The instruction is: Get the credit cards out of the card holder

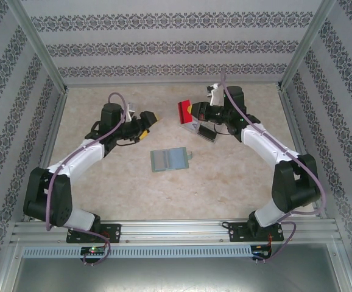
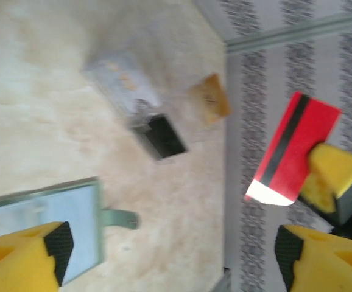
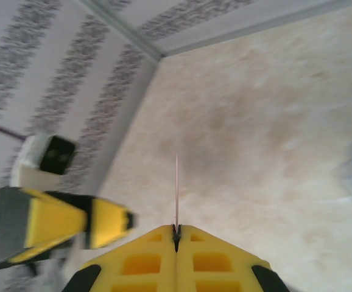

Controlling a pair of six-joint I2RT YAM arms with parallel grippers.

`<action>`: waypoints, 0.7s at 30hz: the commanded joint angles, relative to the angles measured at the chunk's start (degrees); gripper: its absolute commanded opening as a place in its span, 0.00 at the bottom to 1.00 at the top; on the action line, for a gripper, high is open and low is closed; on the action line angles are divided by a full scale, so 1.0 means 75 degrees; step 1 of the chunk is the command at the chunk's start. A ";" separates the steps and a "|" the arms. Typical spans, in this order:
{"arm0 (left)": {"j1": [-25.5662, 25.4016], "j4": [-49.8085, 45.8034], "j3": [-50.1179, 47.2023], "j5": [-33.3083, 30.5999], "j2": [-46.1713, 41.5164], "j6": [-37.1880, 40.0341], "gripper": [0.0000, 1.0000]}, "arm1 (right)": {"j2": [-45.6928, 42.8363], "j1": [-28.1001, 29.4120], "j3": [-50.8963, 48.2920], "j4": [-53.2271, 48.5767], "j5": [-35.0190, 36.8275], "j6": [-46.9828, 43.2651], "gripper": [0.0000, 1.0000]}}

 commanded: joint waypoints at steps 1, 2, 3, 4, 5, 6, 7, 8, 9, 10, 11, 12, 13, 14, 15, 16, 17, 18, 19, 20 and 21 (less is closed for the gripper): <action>0.0305 -0.2325 0.0478 -0.1154 -0.0371 0.1474 0.94 | 0.0295 -0.0319 0.0501 -0.1333 0.1022 -0.2430 0.00; 0.0366 -0.2651 0.0590 -0.1450 -0.0418 0.1684 0.96 | 0.0377 -0.0441 0.0601 -0.1405 0.0993 -0.2718 0.00; 0.0420 -0.2973 0.0715 -0.1708 -0.0450 0.1932 0.98 | 0.0477 -0.0572 0.0756 -0.1523 0.1014 -0.3050 0.00; 0.0482 -0.3236 0.0821 -0.1979 -0.0471 0.2120 1.00 | 0.0579 -0.0695 0.0938 -0.1691 0.1042 -0.3340 0.00; 0.0521 -0.3489 0.0952 -0.2210 -0.0475 0.2242 1.00 | 0.0667 -0.0784 0.1099 -0.1826 0.1007 -0.3606 0.00; 0.0606 -0.3763 0.1098 -0.2424 -0.0449 0.2381 1.00 | 0.0781 -0.0867 0.1248 -0.1962 0.0929 -0.3952 0.00; 0.0732 -0.3979 0.1241 -0.2440 -0.0421 0.2509 1.00 | 0.0883 -0.0913 0.1382 -0.2158 0.0959 -0.4346 0.00; 0.0855 -0.4139 0.1352 -0.2368 -0.0406 0.2571 0.99 | 0.0950 -0.0941 0.1462 -0.2329 0.1005 -0.4759 0.00; 0.0994 -0.4275 0.1462 -0.2291 -0.0391 0.2655 0.99 | 0.0994 -0.0942 0.1510 -0.2501 0.1105 -0.5193 0.00; 0.1107 -0.4363 0.1537 -0.2240 -0.0417 0.2748 1.00 | 0.1023 -0.0960 0.1526 -0.2673 0.1148 -0.5610 0.00; 0.1191 -0.4435 0.1601 -0.2230 -0.0424 0.2826 0.99 | 0.1047 -0.0971 0.1536 -0.2773 0.1179 -0.5922 0.00; 0.1268 -0.4530 0.1658 -0.2238 -0.0441 0.2924 0.99 | 0.1073 -0.0978 0.1569 -0.2931 0.1250 -0.6238 0.00; 0.1329 -0.4619 0.1698 -0.2239 -0.0454 0.3023 0.99 | 0.1108 -0.0980 0.1626 -0.3089 0.1323 -0.6553 0.00; 0.1379 -0.4680 0.1744 -0.2233 -0.0450 0.3090 0.99 | 0.1144 -0.0980 0.1691 -0.3220 0.1416 -0.6798 0.00; 0.1437 -0.4746 0.1774 -0.2234 -0.0458 0.3167 0.99 | 0.1200 -0.0978 0.1772 -0.3350 0.1522 -0.7041 0.00; 0.1482 -0.4803 0.1791 -0.2208 -0.0459 0.3242 0.99 | 0.1270 -0.0977 0.1854 -0.3504 0.1623 -0.7342 0.00; 0.1509 -0.4846 0.1809 -0.2206 -0.0457 0.3291 0.99 | 0.1327 -0.0979 0.1918 -0.3603 0.1710 -0.7565 0.00; 0.1525 -0.4890 0.1815 -0.2212 -0.0457 0.3337 1.00 | 0.1414 -0.0981 0.2021 -0.3790 0.1739 -0.7825 0.00; 0.1551 -0.4914 0.1821 -0.2213 -0.0459 0.3369 0.99 | 0.1509 -0.0977 0.2150 -0.4019 0.1791 -0.8088 0.00; 0.1548 -0.4919 0.1827 -0.2201 -0.0453 0.3391 0.99 | 0.1601 -0.0977 0.2284 -0.4204 0.1848 -0.8290 0.00; 0.1555 -0.4946 0.1843 -0.2157 -0.0431 0.3437 1.00 | 0.1703 -0.0977 0.2457 -0.4458 0.1874 -0.8512 0.00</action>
